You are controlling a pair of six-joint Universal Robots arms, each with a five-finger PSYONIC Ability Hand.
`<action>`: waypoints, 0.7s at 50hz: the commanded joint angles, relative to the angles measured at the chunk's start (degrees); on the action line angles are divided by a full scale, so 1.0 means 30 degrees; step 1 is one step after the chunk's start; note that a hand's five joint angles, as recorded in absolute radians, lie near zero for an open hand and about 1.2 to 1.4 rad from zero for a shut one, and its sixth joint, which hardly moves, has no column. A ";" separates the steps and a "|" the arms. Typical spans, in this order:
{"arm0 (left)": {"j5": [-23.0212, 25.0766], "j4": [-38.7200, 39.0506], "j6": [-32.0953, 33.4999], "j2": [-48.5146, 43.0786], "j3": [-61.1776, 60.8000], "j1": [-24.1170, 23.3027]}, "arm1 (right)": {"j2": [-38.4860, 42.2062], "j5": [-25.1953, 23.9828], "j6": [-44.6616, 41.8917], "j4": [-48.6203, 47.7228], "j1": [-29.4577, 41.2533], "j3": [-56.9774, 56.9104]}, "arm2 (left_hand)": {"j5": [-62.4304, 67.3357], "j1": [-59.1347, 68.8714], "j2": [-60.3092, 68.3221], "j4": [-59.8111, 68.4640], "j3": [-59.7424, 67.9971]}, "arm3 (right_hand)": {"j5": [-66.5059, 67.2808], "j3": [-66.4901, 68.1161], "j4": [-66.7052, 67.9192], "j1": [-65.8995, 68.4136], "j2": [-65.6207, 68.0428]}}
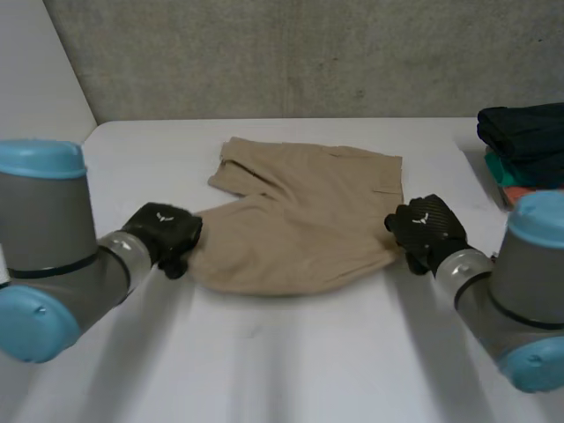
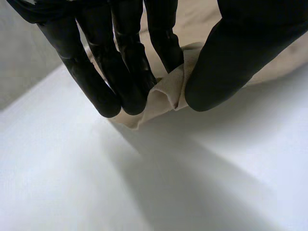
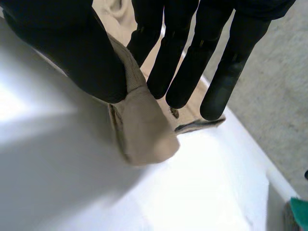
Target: Fold the laundry.
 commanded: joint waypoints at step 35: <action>0.4872 -0.0293 0.2987 -0.4853 0.5965 0.1518 | -0.2994 -0.1849 -0.3411 0.7491 -0.0980 0.1733 | -0.9540 -0.9113 -0.9943 -0.9949 -0.9783 | 0.3805 0.3875 0.3776 0.5269 0.4039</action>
